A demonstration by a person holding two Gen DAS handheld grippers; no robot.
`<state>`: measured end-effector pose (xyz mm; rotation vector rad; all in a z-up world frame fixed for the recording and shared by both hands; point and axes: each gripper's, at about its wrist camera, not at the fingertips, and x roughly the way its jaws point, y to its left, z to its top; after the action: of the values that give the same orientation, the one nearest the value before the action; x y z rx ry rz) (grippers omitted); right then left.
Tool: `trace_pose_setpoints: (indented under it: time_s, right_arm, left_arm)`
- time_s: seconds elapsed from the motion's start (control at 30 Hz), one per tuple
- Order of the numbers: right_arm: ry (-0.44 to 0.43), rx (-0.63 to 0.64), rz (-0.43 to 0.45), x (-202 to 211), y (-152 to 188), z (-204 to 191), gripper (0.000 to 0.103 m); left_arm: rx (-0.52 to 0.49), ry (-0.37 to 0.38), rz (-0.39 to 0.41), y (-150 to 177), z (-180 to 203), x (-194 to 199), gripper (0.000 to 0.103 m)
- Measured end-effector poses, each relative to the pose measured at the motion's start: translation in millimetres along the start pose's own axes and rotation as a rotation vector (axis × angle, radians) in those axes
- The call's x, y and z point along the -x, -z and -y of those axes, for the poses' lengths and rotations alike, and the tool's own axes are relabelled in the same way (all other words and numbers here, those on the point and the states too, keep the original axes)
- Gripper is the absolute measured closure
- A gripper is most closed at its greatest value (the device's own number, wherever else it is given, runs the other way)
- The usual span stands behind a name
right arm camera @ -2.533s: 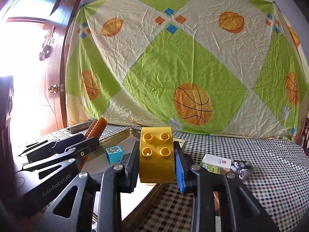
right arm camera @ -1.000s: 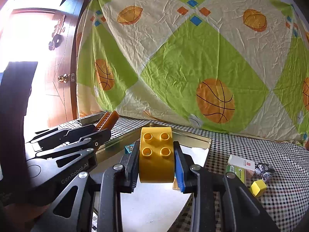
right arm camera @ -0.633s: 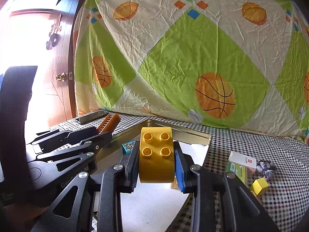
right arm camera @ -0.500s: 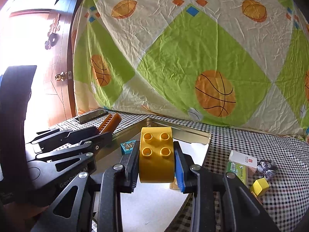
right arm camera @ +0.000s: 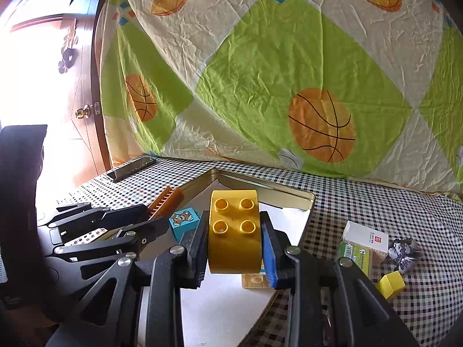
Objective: Organize rigid objects
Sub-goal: 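Lower and release the comb into the tin while the right tool releases the duck duplo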
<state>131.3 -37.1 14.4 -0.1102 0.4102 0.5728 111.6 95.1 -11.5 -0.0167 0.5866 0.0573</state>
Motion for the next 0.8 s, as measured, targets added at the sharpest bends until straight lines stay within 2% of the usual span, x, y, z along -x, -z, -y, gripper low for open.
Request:
trace_pose_setpoints:
  time_s: [0.43,0.8]
  right_arm:
    - [-0.05,-0.045,-0.157,-38.7,-15.4,25.5,0.069]
    - [-0.049,0.002,-0.267,-68.4,-18.4,25.1,0.069]
  left_arm:
    - [-0.076,-0.009,-0.083,-13.4,8.2,-15.0,0.077]
    - [-0.086,0.021,-0.216,-18.9,6.1,-43.7,0.077]
